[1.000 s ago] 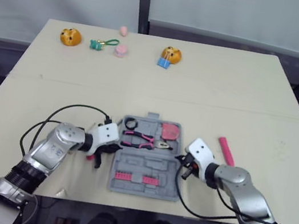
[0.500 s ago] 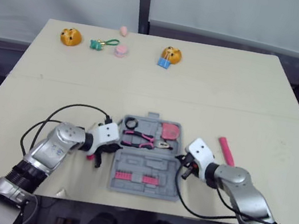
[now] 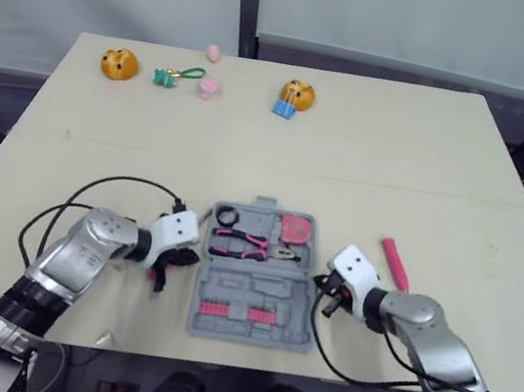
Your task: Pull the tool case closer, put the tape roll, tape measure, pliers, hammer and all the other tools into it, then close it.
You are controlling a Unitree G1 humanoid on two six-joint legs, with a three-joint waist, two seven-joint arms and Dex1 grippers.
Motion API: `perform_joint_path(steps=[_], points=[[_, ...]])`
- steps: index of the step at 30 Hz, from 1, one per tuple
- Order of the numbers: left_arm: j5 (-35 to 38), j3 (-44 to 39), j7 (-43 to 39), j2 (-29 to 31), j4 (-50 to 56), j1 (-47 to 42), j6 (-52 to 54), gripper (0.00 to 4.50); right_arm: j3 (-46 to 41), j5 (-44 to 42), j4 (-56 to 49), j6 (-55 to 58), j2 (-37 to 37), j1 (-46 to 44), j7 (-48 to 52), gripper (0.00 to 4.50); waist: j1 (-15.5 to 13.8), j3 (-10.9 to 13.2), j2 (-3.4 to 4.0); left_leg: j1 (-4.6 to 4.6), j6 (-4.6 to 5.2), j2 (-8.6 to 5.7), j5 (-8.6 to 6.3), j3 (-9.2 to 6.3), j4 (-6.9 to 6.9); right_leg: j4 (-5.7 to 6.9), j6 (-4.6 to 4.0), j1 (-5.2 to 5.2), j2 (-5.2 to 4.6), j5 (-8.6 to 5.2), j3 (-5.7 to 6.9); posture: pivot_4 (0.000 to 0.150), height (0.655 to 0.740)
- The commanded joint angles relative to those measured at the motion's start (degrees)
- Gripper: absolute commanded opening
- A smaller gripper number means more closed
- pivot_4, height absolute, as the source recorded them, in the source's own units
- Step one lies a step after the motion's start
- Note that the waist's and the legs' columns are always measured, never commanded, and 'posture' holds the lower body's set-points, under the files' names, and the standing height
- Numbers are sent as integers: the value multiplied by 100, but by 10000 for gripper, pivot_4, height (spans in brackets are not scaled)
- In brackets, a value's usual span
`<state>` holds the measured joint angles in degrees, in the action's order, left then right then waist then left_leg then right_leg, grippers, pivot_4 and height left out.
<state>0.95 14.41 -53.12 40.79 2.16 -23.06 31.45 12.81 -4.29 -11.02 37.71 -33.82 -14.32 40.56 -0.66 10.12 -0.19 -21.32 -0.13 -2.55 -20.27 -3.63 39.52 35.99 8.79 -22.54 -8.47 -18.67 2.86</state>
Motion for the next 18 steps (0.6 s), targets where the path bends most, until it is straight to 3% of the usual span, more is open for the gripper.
perform_joint_path(steps=[1, 6, 11, 14, 18], points=[[207, -213, -164, 173, 509, -46, 333, 472, -172, -110, -232, 27, -141, 72, 103, 0, -11, 0, 0, 0, 0, 0, 0, -1, 0, 0, 0, 1, 0, 0, 0, 1500, 7121], [540, -449, -316, 370, 1028, -223, 930, 472, -281, -230, -502, 97, -332, 240, 134, 0, -35, 0, 0, -5, 0, 1, 0, -6, 2, -1, 0, 0, -2, 0, 0, 1500, 7121], [1492, -1441, -582, 648, 1678, -50, 1652, 472, -826, -760, -1520, 520, -770, 767, 360, 0, -32, 3, 3, -9, 0, 17, 0, -8, 0, -4, 0, -1, -1, 0, 2, 1500, 7121], [2188, -2296, -775, 750, 1946, 469, 1943, 472, -1408, -1357, -2195, 873, -881, 1220, 515, 0, 0, 3, 4, -8, 0, 24, 0, -8, -1, -4, 0, 0, -1, 0, 1, 1500, 7121], [2952, -3646, -935, 319, 2251, 1750, 1385, 472, -2107, -2120, -3036, 1107, -998, 2077, 792, 0, 26, 3, 4, -1, 1, 29, 0, -8, -17, -9, -1, 4, -2, -1, 1, 1500, 7121]])
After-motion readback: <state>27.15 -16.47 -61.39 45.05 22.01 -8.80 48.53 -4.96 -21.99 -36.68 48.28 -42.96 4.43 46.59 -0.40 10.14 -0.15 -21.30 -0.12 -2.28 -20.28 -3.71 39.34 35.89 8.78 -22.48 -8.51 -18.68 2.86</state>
